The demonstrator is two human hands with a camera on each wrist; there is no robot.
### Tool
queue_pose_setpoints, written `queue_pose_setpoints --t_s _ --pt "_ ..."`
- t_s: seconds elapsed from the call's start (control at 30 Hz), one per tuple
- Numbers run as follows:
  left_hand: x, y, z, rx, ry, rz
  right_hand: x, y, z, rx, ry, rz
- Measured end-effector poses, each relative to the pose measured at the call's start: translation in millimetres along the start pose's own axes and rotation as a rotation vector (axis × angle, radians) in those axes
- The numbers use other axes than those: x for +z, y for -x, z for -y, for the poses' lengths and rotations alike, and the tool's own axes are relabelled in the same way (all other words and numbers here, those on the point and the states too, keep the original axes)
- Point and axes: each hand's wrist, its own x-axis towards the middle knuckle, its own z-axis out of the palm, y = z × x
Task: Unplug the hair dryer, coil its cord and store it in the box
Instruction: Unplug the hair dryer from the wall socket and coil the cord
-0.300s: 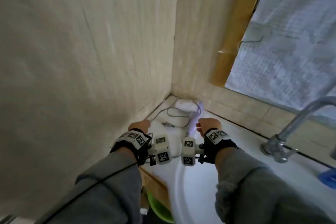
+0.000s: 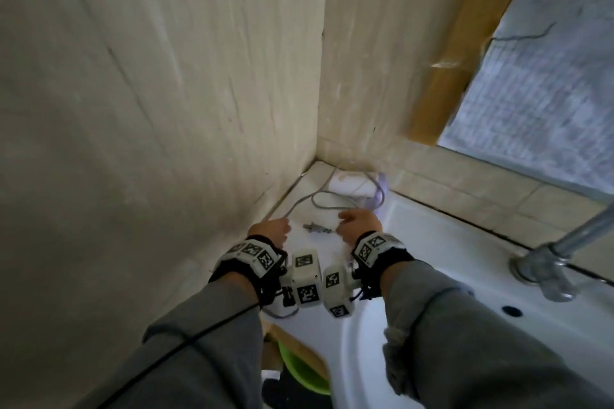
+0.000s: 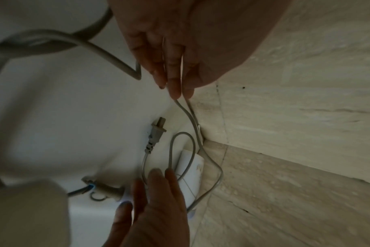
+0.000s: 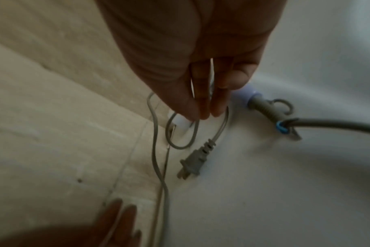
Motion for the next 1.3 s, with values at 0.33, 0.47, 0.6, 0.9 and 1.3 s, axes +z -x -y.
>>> queue_pose_setpoints --t_s 0.33,0.47,0.6,0.9,1.3 --pt "-2.4 -32.2 -12.5 -0.109 0.086 -0.002 37.8 -18.7 3.8 -0.087 0.343 0.132" --pt "2.0 -23.8 -25.3 -0.060 0.103 0.010 11.3 -8.4 21.8 -0.188 0.103 0.155" --pt "5.9 5.3 -47.8 0.024 0.124 0.047 -38.5 6.0 68.1 -0.246 -0.202 0.084" --pt "21.4 87.4 -99.2 0.266 0.029 0.228 -129.6 58.7 143.3 -0.271 -1.200 0.206" --pt "54.1 156.3 -140.6 0.493 0.225 0.508 -186.8 111.6 156.9 -0.282 -1.526 0.377"
